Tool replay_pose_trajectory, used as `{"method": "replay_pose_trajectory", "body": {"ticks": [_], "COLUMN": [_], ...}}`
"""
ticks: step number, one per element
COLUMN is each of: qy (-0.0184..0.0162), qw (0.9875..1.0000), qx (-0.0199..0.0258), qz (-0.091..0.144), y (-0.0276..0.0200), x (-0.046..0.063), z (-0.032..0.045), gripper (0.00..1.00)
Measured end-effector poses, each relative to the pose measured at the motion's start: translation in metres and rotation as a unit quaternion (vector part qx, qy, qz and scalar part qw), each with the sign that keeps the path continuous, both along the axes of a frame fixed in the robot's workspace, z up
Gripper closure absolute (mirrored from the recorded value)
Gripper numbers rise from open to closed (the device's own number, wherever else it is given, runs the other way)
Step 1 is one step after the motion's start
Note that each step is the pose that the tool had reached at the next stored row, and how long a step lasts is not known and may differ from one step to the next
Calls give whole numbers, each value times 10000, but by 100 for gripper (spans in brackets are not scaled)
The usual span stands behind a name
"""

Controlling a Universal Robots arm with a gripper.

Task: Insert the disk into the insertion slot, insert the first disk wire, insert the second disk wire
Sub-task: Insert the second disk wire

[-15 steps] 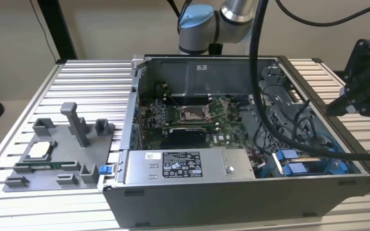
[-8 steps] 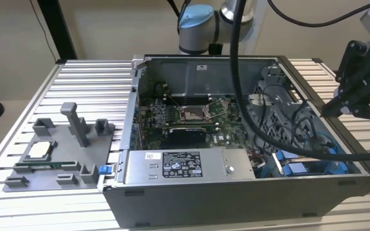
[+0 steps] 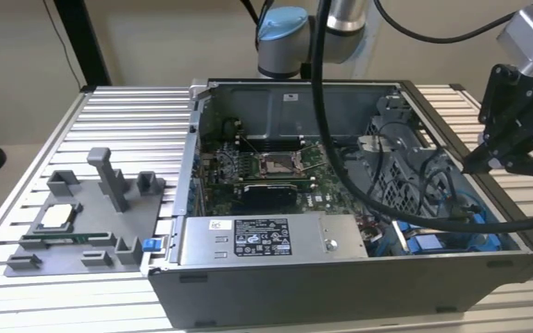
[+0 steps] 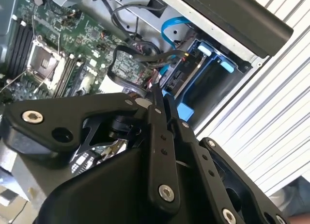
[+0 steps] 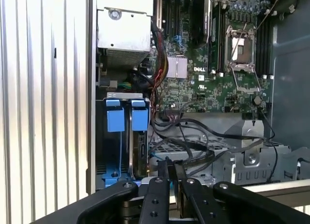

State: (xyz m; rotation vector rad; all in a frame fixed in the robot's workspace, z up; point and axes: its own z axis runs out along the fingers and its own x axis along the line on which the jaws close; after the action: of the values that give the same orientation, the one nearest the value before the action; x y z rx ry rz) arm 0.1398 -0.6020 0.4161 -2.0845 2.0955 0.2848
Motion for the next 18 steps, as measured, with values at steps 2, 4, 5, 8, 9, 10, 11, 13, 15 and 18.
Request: {"method": "replay_pose_trajectory", "body": {"ticks": [2, 4, 5, 8, 9, 10, 11, 13, 15, 18], "qy": [-86, -188, -233, -348, -376, -399, -425, -468, -502, -543], "qw": [10000, 9998, 9997, 9993, 9992, 9991, 9989, 9987, 9985, 9982], "qx": [-50, -99, -116, -154, -164, -172, -183, -205, -230, -272], "qz": [0, 0, 0, 0, -1, -1, -1, -1, 0, 1], "y": [8, 18, 22, 31, 33, 34, 36, 39, 42, 47], "x": [-13, -22, -24, -29, -29, -30, -30, -31, -32, -35], "z": [-8, -16, -20, -41, -51, -59, -69, -88, -106, -136], "gripper": [100, 100, 100, 100, 100, 100, 100, 100, 100, 100]}}
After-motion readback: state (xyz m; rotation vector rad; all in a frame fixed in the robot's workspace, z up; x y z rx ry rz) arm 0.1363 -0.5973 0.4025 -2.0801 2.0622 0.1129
